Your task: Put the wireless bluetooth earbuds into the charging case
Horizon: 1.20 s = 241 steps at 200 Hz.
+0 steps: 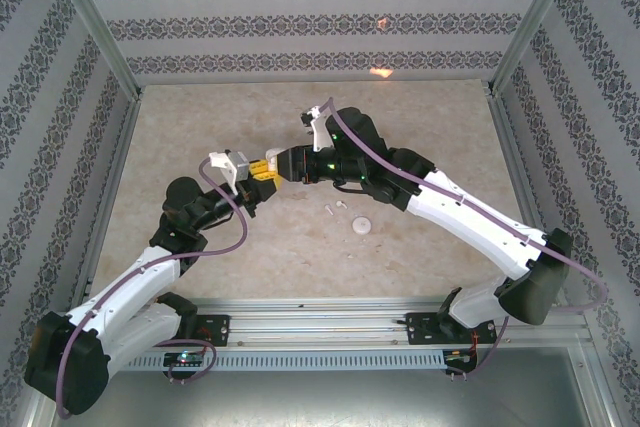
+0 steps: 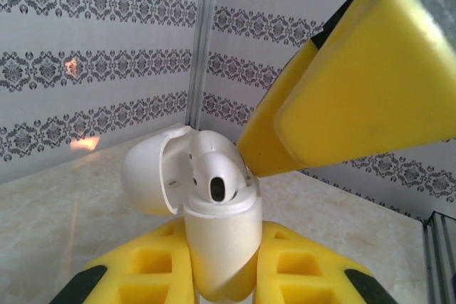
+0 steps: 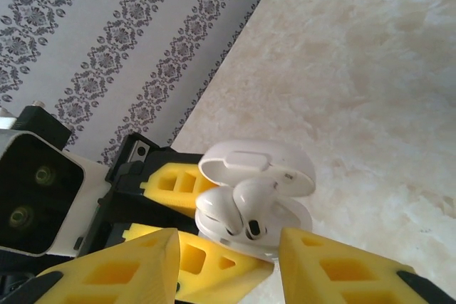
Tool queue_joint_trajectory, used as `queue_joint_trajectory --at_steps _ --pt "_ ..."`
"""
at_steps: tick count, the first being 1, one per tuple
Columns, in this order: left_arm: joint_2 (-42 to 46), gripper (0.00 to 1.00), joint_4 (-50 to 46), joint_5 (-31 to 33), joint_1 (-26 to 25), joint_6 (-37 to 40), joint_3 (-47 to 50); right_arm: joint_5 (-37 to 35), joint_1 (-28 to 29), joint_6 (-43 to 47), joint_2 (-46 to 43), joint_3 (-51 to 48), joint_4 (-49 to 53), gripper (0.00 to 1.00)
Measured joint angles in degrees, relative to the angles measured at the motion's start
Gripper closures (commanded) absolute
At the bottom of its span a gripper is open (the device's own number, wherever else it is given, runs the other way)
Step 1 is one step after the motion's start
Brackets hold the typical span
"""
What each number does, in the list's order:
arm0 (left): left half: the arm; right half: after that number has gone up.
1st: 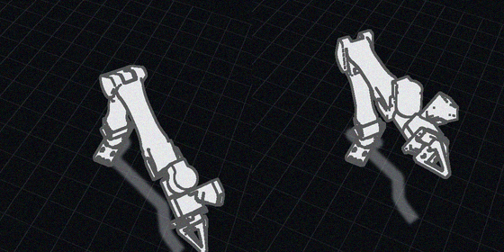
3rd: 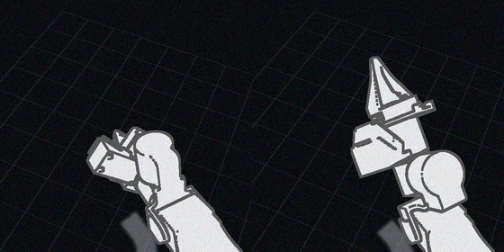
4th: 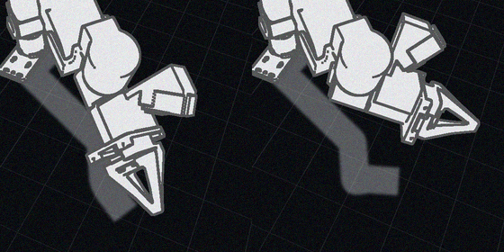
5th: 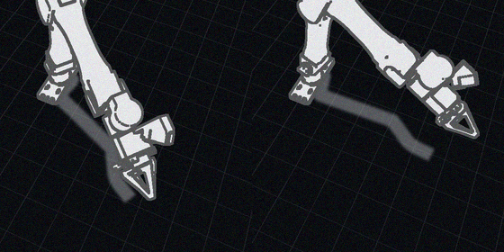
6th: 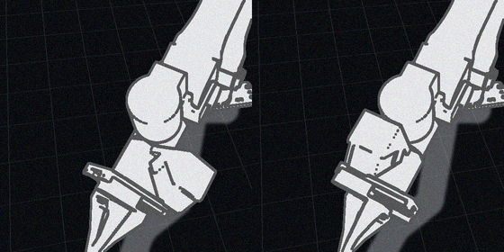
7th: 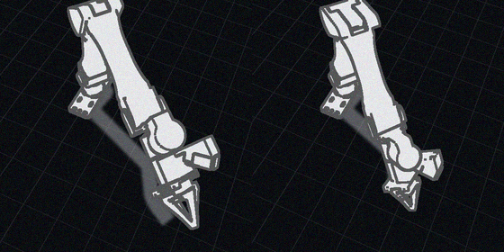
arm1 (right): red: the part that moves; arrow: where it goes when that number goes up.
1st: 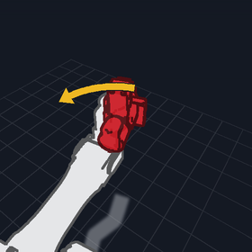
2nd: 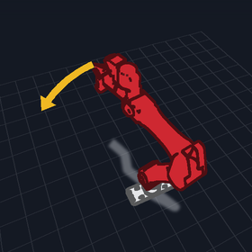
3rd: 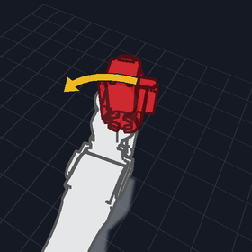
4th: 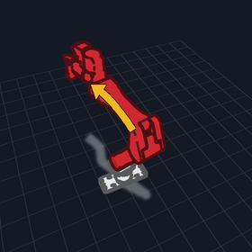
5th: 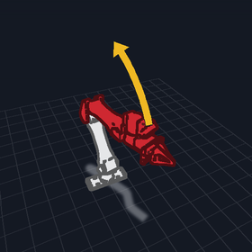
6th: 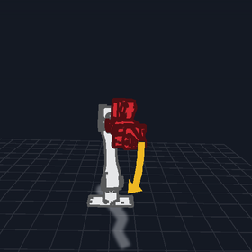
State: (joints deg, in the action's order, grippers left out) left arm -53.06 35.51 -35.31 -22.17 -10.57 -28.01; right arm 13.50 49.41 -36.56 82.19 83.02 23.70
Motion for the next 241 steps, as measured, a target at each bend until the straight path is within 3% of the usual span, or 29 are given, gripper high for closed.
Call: queue_joint_trajectory --at_steps 69,122,188,241 --pt "0.0 1.0 1.4 0.4 0.0 -0.4 0.0 -0.8 0.2 0.3 0.1 3.4 5.5 0.59" --pt "0.0 1.0 1.4 0.2 0.0 -0.5 0.0 1.2 -2.2 0.9 0.4 8.7 9.3 0.67" --pt "-0.4 1.0 1.4 -0.5 0.0 -0.5 0.0 5.4 -2.8 2.6 6.1 13.9 14.0 0.67" --pt "-1.0 1.0 1.4 -0.9 0.0 -0.5 -0.1 4.8 -2.8 4.9 9.5 17.9 19.1 0.7"
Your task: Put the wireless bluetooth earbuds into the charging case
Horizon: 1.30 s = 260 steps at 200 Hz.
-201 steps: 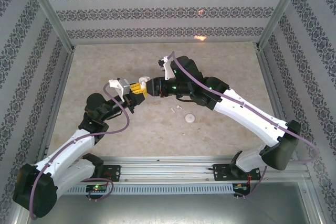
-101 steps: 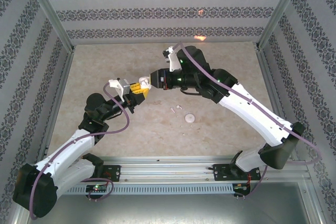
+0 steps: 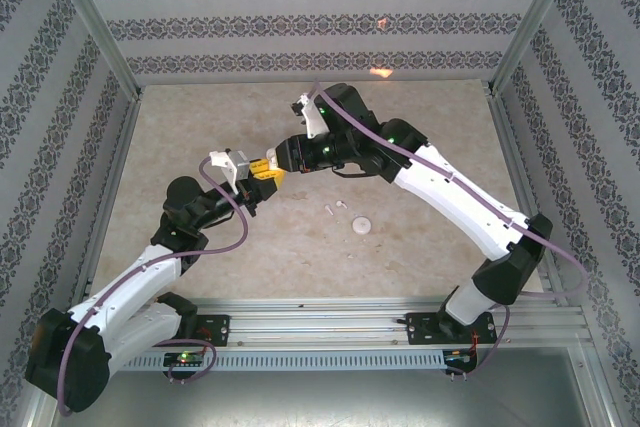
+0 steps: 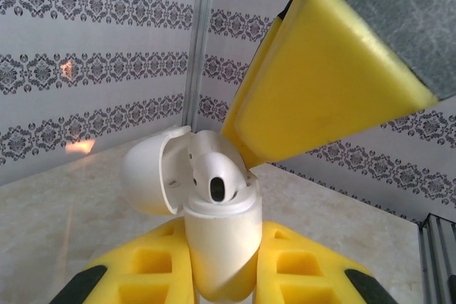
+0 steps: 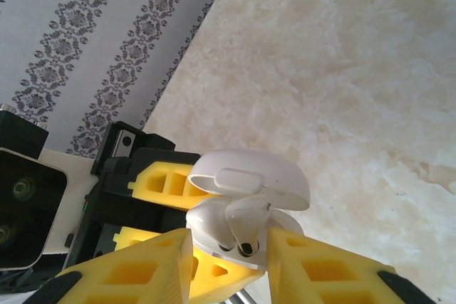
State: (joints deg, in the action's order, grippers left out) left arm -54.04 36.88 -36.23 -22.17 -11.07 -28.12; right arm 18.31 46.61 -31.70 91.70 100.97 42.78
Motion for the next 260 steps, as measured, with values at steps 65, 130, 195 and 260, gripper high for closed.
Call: queue_joint_trajectory --at_steps 65,130,195,260 --pt "0.0 1.0 -0.4 -0.9 0.0 0.0 0.0 -2.5 -0.3 0.8 2.2 3.6 5.4 0.69" --pt "-0.1 1.0 -0.3 -1.5 0.0 0.0 -0.1 -3.0 -0.8 0.9 5.0 8.2 9.4 0.66" --pt "-0.1 1.0 -0.4 -1.7 0.0 0.1 -0.1 -3.0 -0.8 1.5 6.3 10.0 10.6 0.65" --pt "-0.1 1.0 -0.7 -1.7 0.0 0.1 0.0 -2.1 -1.1 1.5 5.9 8.7 9.7 0.62"
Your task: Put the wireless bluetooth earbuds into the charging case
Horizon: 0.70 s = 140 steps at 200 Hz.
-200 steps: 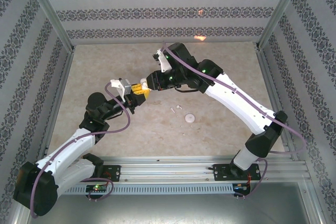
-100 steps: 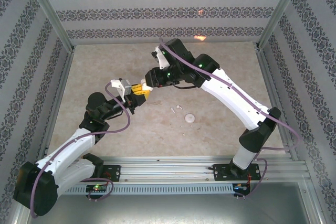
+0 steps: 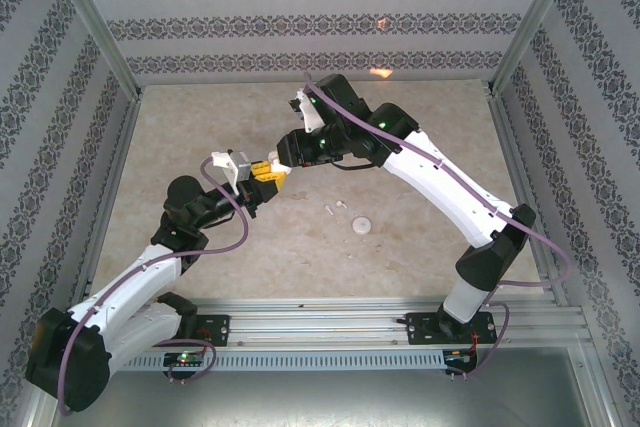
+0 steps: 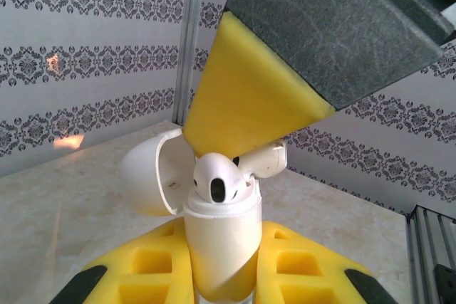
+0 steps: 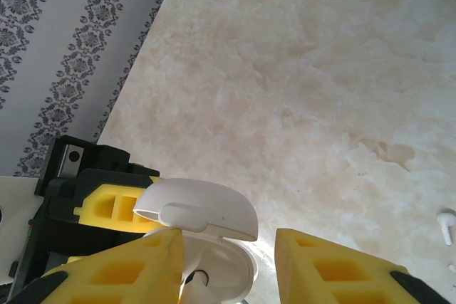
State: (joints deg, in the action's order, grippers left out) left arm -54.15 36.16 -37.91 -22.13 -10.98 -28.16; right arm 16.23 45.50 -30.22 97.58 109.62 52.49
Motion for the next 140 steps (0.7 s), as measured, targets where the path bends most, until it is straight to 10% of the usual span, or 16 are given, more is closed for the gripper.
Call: queue_joint_trajectory --at_steps 140 --pt "0.7 1.0 -2.5 1.2 0.0 1.7 0.0 1.6 0.0 0.7 0.4 0.0 0.1 0.76"
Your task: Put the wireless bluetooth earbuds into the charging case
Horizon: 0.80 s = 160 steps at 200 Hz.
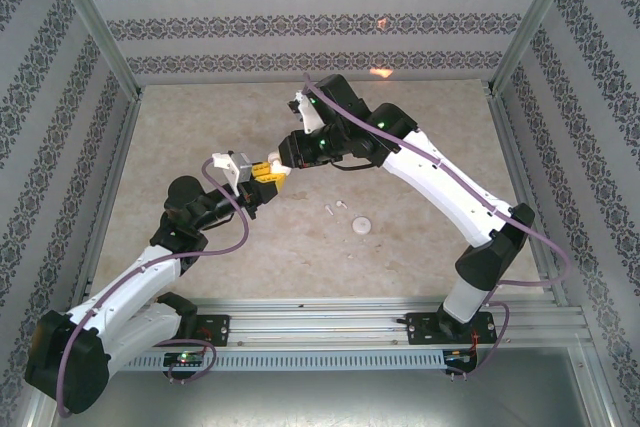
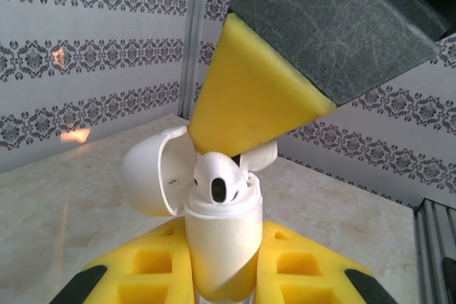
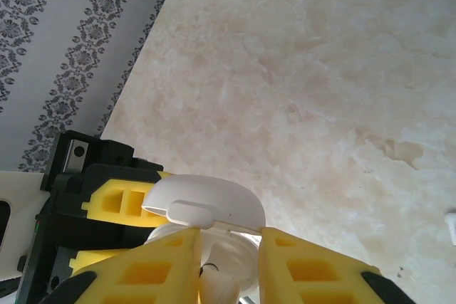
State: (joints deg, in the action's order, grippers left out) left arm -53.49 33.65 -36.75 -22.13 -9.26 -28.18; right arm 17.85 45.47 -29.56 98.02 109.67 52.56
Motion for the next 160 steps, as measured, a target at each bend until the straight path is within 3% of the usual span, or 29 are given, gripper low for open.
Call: queue_joint_trajectory --at_steps 131,160 --pt "0.2 1.0 -0.4 3.0 0.0 0.9 0.0 2.4 -1.9 1.1 0.8 2.3 1.0 0.76" --pt "0.2 1.0 -0.5 3.4 0.0 0.9 0.0 3.5 -2.6 1.5 0.8 2.3 0.7 0.63"
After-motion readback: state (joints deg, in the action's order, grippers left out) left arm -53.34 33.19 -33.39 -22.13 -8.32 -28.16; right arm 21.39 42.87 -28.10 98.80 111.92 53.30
